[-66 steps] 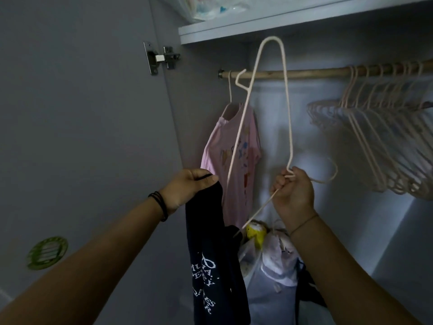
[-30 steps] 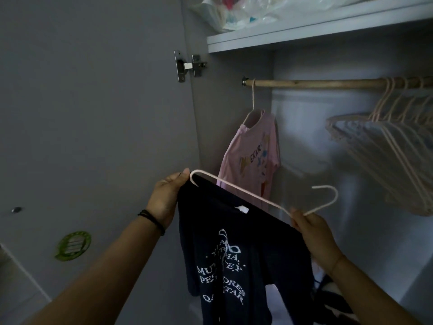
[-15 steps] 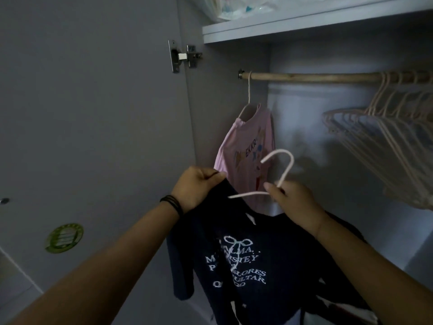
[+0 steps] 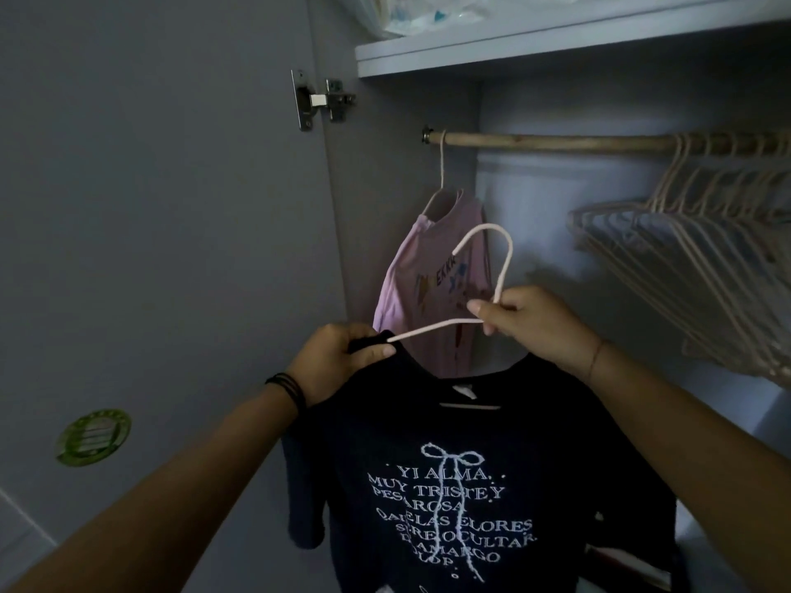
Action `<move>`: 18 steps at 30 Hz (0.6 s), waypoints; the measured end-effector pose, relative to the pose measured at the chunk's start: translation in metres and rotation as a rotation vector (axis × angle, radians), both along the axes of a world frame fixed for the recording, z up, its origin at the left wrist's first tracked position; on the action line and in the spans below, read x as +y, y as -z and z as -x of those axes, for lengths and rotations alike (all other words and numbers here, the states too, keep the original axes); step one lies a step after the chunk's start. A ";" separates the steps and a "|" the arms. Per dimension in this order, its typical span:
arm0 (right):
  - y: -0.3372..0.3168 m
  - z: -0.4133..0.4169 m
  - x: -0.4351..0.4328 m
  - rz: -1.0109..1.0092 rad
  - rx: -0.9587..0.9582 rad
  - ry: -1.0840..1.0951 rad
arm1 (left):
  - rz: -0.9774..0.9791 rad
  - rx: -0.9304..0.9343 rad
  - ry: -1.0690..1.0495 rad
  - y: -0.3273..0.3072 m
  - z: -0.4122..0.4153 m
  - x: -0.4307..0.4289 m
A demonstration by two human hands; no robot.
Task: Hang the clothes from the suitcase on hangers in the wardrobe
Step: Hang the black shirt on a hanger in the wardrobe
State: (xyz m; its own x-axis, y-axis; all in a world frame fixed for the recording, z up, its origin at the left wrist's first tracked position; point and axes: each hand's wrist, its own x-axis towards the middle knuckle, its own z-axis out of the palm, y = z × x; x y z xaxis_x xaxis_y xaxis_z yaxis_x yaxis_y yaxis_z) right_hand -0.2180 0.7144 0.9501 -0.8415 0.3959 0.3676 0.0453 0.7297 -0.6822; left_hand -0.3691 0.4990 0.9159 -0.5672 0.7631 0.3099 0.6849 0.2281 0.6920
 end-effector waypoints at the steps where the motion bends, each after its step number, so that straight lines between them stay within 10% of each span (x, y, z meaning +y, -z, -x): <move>1: 0.000 -0.003 0.002 0.038 -0.002 -0.039 | -0.020 -0.032 0.009 -0.001 -0.002 0.000; 18: 0.047 -0.079 0.074 0.200 -0.036 0.026 | -0.192 -0.074 -0.119 -0.011 0.020 -0.022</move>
State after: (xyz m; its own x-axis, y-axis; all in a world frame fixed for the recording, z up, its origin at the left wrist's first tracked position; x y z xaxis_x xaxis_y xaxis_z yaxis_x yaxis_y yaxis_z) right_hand -0.1389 0.7882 0.9031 -0.8413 0.4796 0.2493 0.0895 0.5785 -0.8108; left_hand -0.3892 0.4768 0.9268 -0.6762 0.6204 0.3973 0.6068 0.1633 0.7779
